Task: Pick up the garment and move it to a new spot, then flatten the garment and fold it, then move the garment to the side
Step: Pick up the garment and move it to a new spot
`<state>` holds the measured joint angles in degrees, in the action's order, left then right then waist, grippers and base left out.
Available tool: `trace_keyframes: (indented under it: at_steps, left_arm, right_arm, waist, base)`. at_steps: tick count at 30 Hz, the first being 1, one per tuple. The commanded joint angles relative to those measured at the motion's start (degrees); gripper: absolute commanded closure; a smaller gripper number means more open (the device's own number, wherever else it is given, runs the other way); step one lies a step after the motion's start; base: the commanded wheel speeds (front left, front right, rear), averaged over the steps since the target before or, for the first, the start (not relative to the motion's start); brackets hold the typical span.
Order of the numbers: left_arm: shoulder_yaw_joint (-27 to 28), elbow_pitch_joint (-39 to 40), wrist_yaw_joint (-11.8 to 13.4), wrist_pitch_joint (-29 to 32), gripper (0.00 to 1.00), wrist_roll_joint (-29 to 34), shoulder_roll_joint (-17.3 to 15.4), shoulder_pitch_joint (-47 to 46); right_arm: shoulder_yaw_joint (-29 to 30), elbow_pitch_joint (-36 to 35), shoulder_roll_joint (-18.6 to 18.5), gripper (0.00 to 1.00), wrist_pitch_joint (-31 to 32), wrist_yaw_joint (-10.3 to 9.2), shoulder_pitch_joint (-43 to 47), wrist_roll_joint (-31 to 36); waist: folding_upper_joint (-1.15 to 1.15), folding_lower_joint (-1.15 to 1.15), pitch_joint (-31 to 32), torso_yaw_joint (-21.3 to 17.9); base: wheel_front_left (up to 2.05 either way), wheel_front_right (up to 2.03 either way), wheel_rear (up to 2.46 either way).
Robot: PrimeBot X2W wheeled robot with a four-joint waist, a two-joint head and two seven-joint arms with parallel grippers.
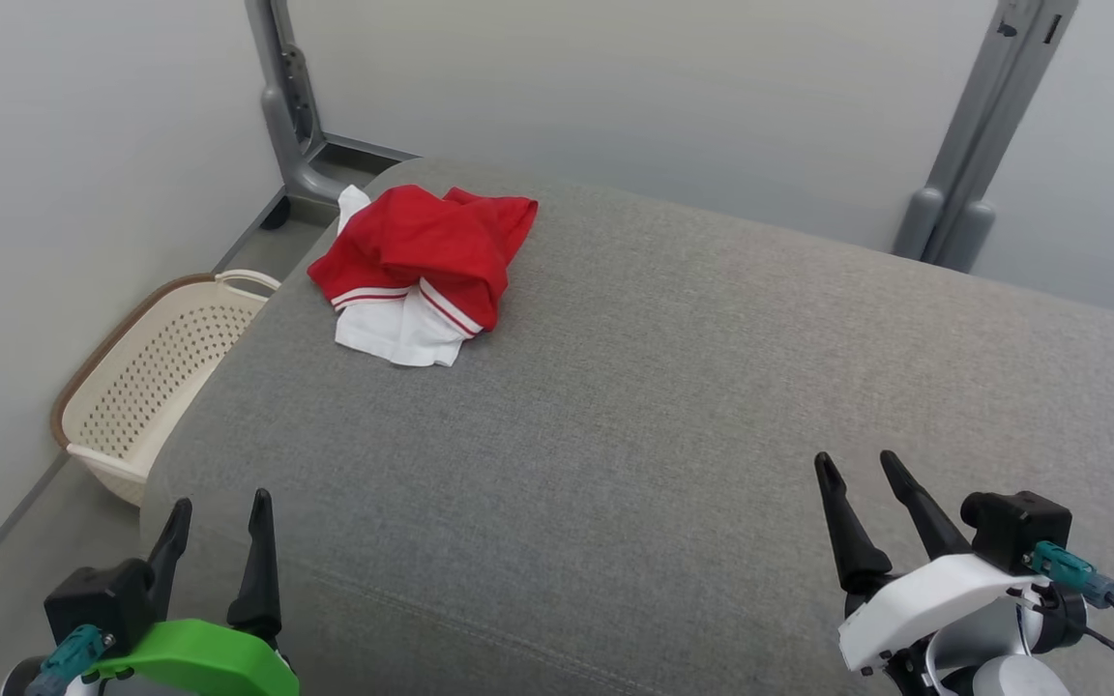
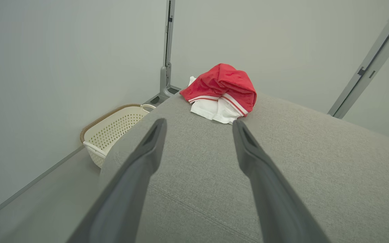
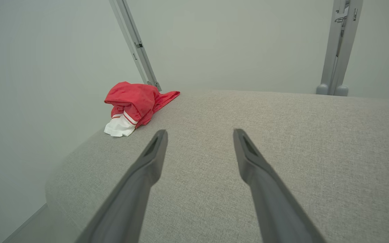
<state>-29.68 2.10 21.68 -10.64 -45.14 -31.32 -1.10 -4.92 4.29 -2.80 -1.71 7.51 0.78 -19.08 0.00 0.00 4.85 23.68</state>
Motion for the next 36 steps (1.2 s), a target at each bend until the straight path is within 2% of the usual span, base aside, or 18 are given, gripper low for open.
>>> trace_keyframes:
  at_steps: [1,10,19,25,30,36]
  left_arm:
    - [0.2,0.5,0.2,0.0,0.0,0.5,-0.4,-0.9]
    - [0.2,1.6,0.5,0.7,0.0,0.4,-0.9,-1.2]
    - [0.9,1.6,0.2,4.1,0.0,0.3,-1.8,-7.2]
    - [2.3,-2.0,-1.4,6.6,0.0,-1.0,-3.3,-11.7]
    - [3.7,-5.8,-4.0,8.5,0.0,-3.7,-3.8,-15.3]
    - [6.7,-11.3,-6.6,10.9,0.0,-7.6,-5.0,-19.5]
  right_arm:
    - [-0.1,0.3,-0.2,0.0,-0.6,-0.05,-0.8,-0.3]
    - [-0.5,0.7,-0.2,0.0,-0.9,-0.05,-1.1,-0.2]
    - [-0.4,0.9,-0.2,0.0,-0.8,-0.05,-2.0,0.2]
    - [-0.4,0.9,-0.2,0.0,-0.7,-0.05,-2.2,0.4]
    - [0.5,0.2,-0.2,0.0,-0.6,-0.05,-2.3,0.9]
    - [1.5,-1.4,-0.2,0.0,-0.1,-0.05,-3.7,1.7]
  waist:
    - [0.0,0.0,-0.5,2.4]
    - [0.0,0.0,-1.3,1.6]
    - [0.0,0.0,-2.3,-3.8]
    - [0.0,0.0,-3.1,-9.0]
    - [0.0,0.0,-4.6,-13.4]
    - [0.0,0.0,-9.4,-18.5]
  base:
    - [0.0,0.0,0.0]
    - [0.0,0.0,0.0]
    - [0.0,0.0,0.0]
    - [0.0,0.0,0.0]
    - [0.0,0.0,0.0]
    - [0.0,0.0,0.0]
